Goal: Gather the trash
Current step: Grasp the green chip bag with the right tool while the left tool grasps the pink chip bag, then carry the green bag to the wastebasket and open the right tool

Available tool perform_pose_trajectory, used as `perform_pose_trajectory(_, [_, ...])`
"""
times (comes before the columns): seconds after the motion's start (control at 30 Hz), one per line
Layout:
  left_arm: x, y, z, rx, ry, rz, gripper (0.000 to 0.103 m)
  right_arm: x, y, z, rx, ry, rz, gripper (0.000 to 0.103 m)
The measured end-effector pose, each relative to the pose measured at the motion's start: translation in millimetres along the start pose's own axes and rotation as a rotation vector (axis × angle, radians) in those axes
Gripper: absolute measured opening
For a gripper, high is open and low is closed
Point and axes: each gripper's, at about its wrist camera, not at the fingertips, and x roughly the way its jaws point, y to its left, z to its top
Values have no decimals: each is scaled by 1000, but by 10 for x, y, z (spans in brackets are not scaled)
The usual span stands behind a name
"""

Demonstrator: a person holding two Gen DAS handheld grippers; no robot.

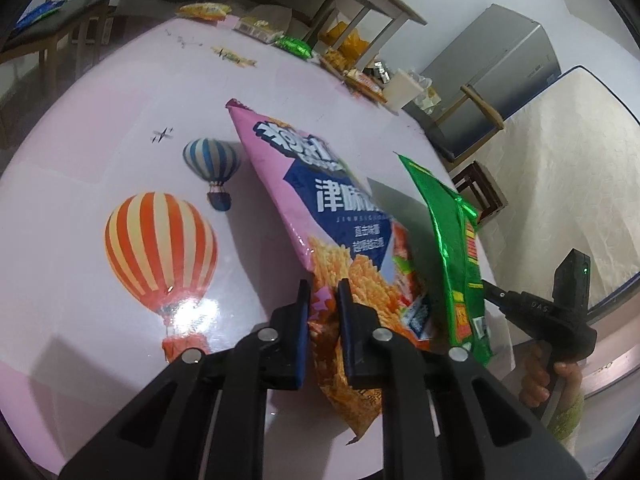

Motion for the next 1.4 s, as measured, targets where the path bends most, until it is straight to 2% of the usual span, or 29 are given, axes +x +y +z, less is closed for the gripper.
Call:
perform_pose_trajectory(0.1, [-99,-91,9,25,-32,-14,4,-128,-3,-33,4,-40,10,0])
perform_pose_trajectory(0.3, [-270,-299,45,79,-84,-35,2,-545,-160,-72,17,-150,-35,0])
perform_pose_trajectory(0.4, [-301,-487,91,100,-91,-82,1,-781,-379,-170,70,-200,-52,0])
perform_pose_trajectory(0.6, [-245,-1170,180,237,-110,-198,1,-1256,-870,-351,174,-283,-93,0])
perform_pose_trajectory(0.8, [155,-2086,205,375,-43,-331,1,-1666,-1434,-436,293,-385,-152,0])
perform_pose_trajectory(1.03, [860,-3017,103,445,74,-466,1,-1989,-2280,-576,456,-456,-272,0])
perform_pose_trajectory(1.2, [1233,-3415,-33,490,130,-464,1,-1995,-2923,-669,560,-461,-410,0])
perform_pose_trajectory(1.3, [1363,-3493,-117,510,144,-445,1,-1865,-3297,-730,613,-442,-485,0])
perform_pose_trajectory(1.4, [1458,-3485,-108,514,153,-414,1,-1620,-3610,-718,628,-406,-618,0])
